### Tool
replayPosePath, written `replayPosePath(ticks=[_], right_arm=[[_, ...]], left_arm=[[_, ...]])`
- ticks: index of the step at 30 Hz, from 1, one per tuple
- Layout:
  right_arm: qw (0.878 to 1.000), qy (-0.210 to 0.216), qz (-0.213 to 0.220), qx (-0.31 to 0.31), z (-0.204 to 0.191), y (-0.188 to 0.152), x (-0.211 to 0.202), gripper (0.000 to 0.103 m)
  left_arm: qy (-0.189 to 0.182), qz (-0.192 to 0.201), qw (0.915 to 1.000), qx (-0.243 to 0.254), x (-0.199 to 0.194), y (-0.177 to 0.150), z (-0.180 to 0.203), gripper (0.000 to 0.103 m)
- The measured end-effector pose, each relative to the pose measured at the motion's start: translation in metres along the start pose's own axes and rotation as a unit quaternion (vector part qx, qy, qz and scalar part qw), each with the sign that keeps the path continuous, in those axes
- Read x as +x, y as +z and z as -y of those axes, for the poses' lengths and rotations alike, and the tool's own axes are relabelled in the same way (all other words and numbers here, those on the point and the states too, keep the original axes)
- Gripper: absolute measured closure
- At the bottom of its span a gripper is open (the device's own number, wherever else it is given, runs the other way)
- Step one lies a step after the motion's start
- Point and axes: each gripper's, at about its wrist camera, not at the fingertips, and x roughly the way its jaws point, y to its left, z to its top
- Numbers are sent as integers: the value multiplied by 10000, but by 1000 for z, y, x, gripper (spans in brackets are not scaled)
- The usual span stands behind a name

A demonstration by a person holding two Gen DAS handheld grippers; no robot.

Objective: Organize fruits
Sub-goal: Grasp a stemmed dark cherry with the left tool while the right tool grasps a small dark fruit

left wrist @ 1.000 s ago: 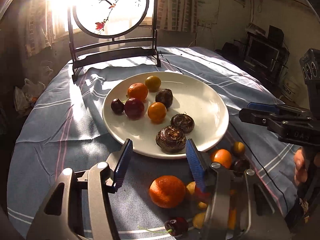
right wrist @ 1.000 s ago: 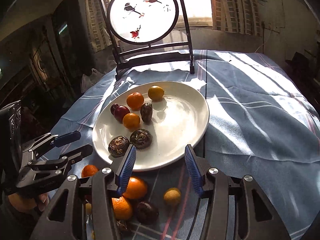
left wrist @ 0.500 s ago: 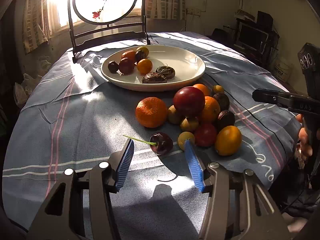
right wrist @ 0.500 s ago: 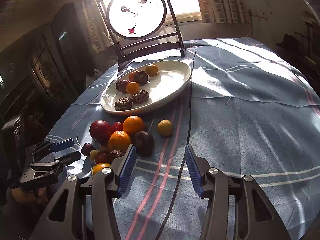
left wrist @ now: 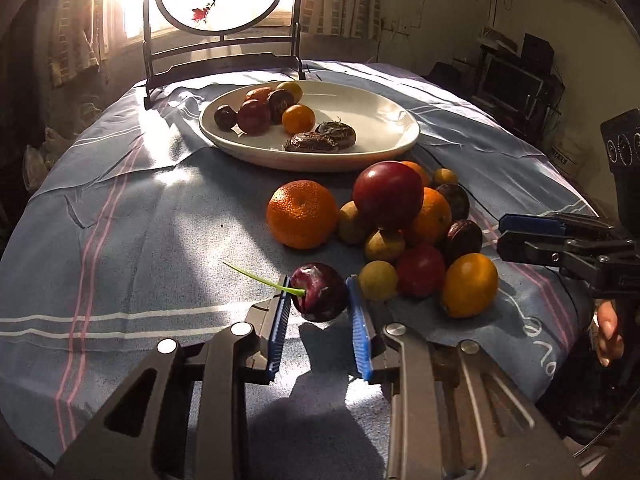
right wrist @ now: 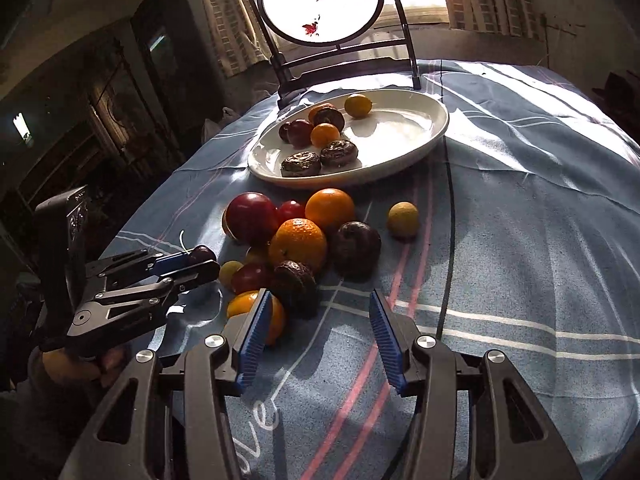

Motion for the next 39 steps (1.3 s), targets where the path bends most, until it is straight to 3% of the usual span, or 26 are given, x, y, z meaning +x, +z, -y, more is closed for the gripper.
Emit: replayPosePath(ticks=[6,8,12,15,16,18,19,21,22,23,32,35,39], right_arm=[[9997,212,-62,85,-5,9,14,62],[9983,498,-152,259,-1,9,17,73],[9922,1130,-314,419,5,10,24,73],[9889,1295,-383,624,12,11,27,73],[9888,1298,-395,626,12,11,28,71],[9910,1124,-398,609,14,11,29,52],[9915,1066,-407,628,15,11,30,51],[9899,1178,-417,673,16,11,32,59],[9886,1301,-406,640,15,11,31,77],[9895,1285,-364,554,11,11,29,80],[9975,598,363,81,2,23,-18,87],[9979,362,542,44,10,36,-29,94],[9982,163,576,16,20,61,-28,94]], left_arm=[[38,276,9996,32,-27,4,-2,76],[30,294,9996,19,-29,4,-3,76],[22,283,9996,0,-28,3,-3,76],[2,272,9996,0,-27,1,-1,76],[4,265,9996,6,-27,1,0,76],[7,247,9997,18,-25,2,0,76],[10,243,9997,13,-25,2,0,76],[4,243,9997,-7,-25,2,-1,76],[0,240,9997,-16,-25,2,-1,76],[6,238,9997,-20,-25,1,-1,76],[10,381,9993,-25,-33,7,-4,76],[35,478,9988,3,-36,19,-5,76],[124,598,9981,116,-33,42,-4,76]])
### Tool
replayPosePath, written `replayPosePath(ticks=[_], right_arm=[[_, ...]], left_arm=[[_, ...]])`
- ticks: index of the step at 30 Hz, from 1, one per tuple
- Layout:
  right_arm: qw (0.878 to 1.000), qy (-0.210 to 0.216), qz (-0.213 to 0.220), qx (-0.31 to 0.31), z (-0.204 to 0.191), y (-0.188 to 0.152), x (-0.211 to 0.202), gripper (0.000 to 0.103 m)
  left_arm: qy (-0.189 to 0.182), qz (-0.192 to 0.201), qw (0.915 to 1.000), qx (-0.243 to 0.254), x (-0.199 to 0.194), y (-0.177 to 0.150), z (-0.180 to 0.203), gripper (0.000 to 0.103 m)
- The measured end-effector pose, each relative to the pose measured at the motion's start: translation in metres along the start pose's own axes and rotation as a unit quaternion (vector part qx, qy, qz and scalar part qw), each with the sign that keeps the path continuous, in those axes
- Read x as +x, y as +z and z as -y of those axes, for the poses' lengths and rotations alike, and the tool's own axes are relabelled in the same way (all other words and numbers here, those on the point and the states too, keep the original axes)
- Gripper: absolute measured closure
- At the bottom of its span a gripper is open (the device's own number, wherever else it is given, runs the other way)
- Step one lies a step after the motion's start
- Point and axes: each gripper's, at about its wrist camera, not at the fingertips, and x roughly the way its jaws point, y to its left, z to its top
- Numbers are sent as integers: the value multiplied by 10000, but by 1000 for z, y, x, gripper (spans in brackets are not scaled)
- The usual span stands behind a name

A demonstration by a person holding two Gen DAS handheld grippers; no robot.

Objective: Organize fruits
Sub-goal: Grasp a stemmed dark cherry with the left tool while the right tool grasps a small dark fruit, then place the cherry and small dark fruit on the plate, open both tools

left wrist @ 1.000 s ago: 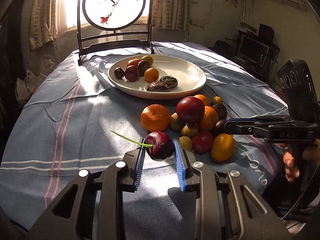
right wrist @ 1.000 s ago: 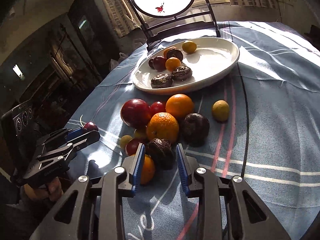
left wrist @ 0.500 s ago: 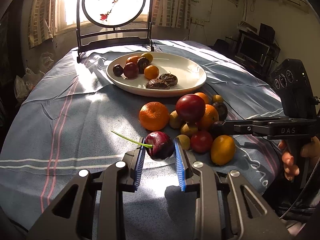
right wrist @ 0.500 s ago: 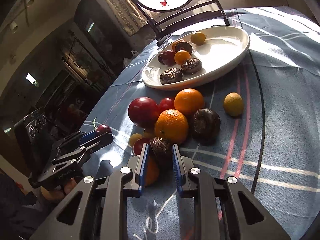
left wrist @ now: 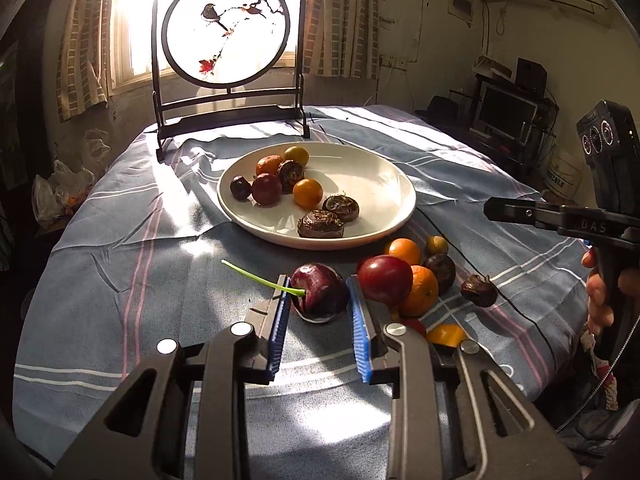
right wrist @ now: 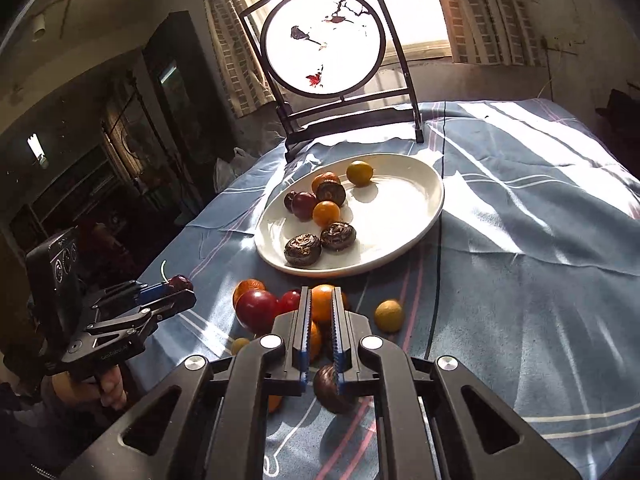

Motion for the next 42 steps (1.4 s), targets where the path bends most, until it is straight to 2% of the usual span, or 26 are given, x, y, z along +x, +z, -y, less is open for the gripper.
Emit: replayPosePath(ticks=[3,4,5,7,8,10,13,14,16,21,24,28,32,35,37,38,42], right_arm=[[9996,-42,-284,-2,5,5,10,89],[9995,-35,-317,-60,3,2,9,80],[9992,-69,-359,-188,0,-4,9,66],[9967,-263,-528,-556,-9,-21,10,53],[9948,-296,-655,-726,-14,-33,10,51],[9910,-257,-887,-970,-24,-53,16,51],[9833,-536,-969,-1445,-41,-73,29,51],[9811,-615,-1041,-1508,-43,-77,35,58],[9816,-648,-1097,-1419,-43,-79,42,68],[9901,-400,-928,-978,-34,-70,28,68],[9949,-346,-637,-703,-23,-51,13,68],[9958,-524,-405,-629,-10,-11,12,68],[9943,-731,-397,-674,-2,30,44,68],[9936,-908,-362,-559,7,50,72,67],[9936,-974,-288,-495,9,55,81,65],[9940,-968,-239,-449,8,56,81,62],[9944,-926,-168,-473,-1,43,64,61]], left_arm=[[-80,15,9999,-103,2,10,-2,76],[-93,54,9999,-81,0,11,0,76],[-101,87,9999,-39,-1,10,2,76],[-120,72,9999,12,-1,6,6,76],[-153,42,9999,4,0,3,7,76],[-187,-11,9998,-2,3,-1,8,76],[-170,-41,9998,-20,5,-5,10,76],[-167,-54,9998,-50,6,-6,9,76],[-166,-73,9998,-84,5,-8,9,76],[-86,-76,9999,-28,3,-11,6,76],[-57,-73,9999,-47,7,-5,0,76],[88,8,9998,163,21,19,-1,76],[163,-81,9997,166,58,51,-11,75],[141,-394,9991,-29,94,67,-24,75],[192,-518,9982,-227,107,71,-34,69],[213,-513,9980,-294,107,72,-36,59],[162,-280,9993,-184,83,61,-30,45]])
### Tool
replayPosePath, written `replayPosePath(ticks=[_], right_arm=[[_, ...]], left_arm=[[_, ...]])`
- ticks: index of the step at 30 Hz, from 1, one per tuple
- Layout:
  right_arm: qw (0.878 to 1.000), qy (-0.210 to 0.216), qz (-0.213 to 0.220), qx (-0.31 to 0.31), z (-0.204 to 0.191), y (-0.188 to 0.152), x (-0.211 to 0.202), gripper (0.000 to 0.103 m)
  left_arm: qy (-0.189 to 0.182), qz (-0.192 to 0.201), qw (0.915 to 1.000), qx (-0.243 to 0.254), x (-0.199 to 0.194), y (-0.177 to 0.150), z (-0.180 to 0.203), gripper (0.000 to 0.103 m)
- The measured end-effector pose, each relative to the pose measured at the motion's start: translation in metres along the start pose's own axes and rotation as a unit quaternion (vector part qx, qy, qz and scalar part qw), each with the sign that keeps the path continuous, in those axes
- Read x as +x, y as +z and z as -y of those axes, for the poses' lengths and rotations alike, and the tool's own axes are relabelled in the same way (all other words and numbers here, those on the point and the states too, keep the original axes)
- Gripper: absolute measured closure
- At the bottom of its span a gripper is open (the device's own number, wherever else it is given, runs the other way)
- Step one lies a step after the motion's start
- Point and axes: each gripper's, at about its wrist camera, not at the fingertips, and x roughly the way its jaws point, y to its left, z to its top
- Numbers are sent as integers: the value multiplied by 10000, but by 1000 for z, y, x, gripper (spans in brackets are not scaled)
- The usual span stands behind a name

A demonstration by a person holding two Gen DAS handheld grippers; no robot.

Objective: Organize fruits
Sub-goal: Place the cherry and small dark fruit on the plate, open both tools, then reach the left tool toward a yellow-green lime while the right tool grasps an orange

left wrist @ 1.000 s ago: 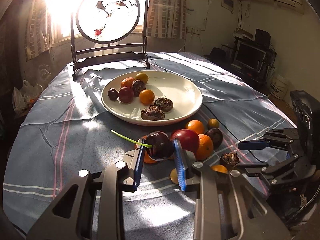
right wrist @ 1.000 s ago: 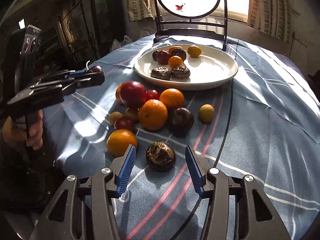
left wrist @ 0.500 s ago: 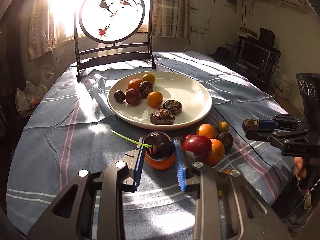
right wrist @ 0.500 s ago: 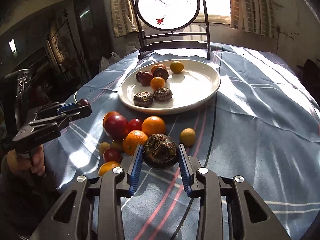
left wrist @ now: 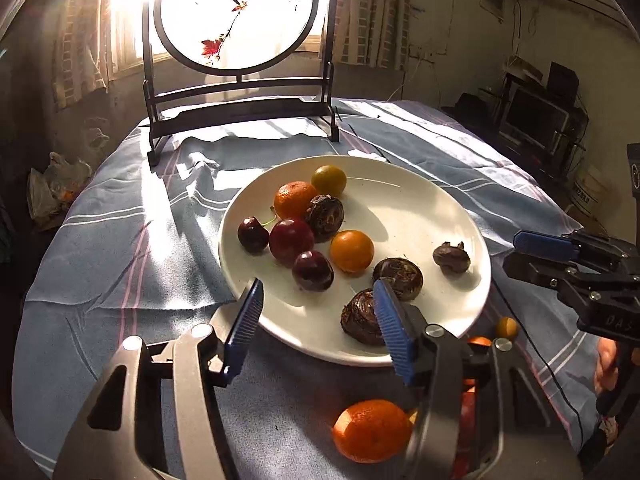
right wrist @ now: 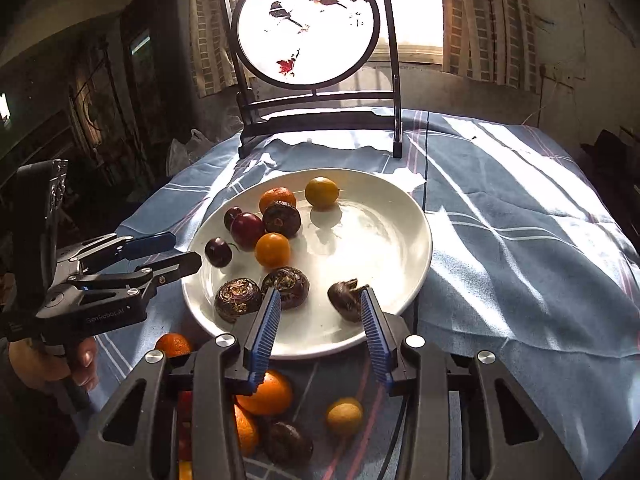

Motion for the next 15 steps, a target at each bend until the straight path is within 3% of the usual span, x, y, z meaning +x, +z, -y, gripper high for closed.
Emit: replayPosePath(ticks=[11,15], right_arm=[[9985,345,-17,421,9,-88,-62,61],[9981,408,-122,442,4,-112,-69,61]], left_arm=[[-292,-315,9966,698,-63,-98,39,45],[-216,-355,9947,938,-63,-113,57,46]])
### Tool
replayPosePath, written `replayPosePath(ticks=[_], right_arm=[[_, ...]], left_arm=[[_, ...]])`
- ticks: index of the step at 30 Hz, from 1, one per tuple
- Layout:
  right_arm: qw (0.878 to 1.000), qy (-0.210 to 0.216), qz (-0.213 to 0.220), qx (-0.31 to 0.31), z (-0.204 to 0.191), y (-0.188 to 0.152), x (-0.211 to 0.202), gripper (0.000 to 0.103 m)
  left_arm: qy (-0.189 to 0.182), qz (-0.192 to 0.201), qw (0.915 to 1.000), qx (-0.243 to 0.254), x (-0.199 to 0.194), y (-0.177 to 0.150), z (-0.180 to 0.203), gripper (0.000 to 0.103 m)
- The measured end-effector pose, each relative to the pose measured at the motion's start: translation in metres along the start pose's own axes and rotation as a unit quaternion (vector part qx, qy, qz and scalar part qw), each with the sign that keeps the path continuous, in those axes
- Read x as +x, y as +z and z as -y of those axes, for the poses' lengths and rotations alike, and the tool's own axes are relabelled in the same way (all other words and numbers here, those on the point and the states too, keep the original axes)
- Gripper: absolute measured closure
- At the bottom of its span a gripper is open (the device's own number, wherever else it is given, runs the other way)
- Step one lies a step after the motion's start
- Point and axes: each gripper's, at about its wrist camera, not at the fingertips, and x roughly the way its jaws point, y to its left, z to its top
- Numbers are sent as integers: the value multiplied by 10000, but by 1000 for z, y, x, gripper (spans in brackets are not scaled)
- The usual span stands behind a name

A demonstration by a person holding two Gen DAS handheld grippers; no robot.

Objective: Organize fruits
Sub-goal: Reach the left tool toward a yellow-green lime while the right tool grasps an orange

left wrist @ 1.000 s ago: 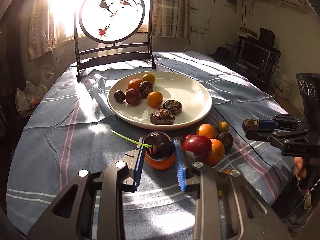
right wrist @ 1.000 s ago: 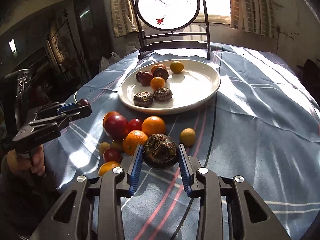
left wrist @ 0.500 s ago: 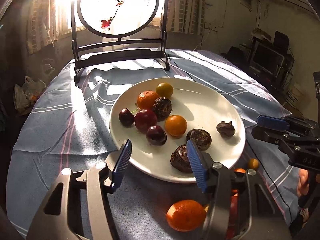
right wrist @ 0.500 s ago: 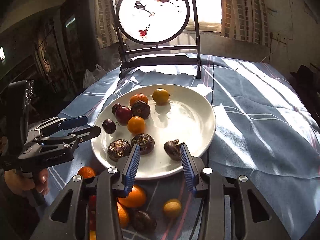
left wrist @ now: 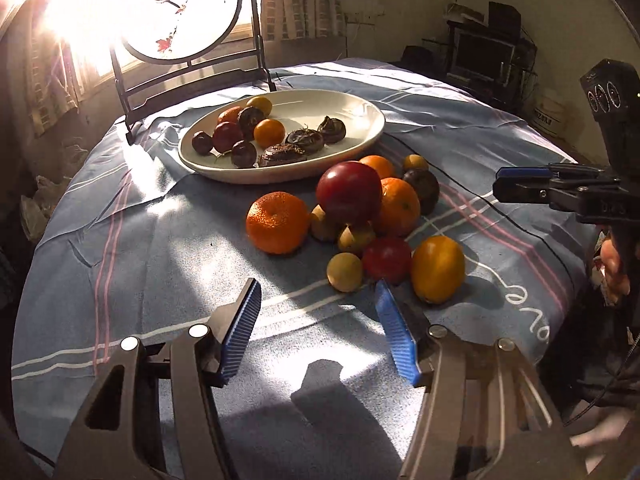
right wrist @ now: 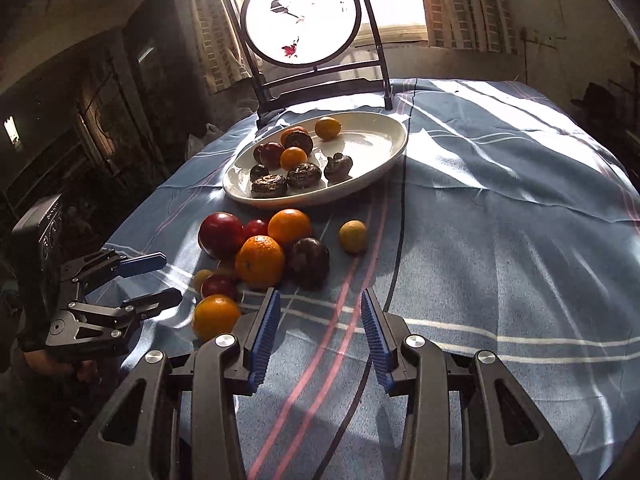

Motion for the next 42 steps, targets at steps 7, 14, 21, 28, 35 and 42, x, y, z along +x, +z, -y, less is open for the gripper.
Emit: replayPosePath(ticks=[7,14,21,28,35,42], right_arm=[[9999,56,-89,-34,-7,-17,-4,61],[9996,168,-221,-46,-10,-21,0,61],[9970,386,-263,-617,-53,-20,13,44],[9944,233,-322,-976,-79,-12,40,50],[9961,375,-249,-763,-71,-13,30,62],[9987,249,165,-424,-37,15,2,62]], left_arm=[[-51,-208,9997,-152,27,5,3,72],[-107,-179,9996,-193,31,8,5,77],[-98,-5,9991,-405,20,4,-2,82],[-44,162,9983,-551,1,-1,-12,82],[-107,262,9975,-654,-5,-2,-18,82],[-103,519,9956,-776,-14,16,-25,82]])
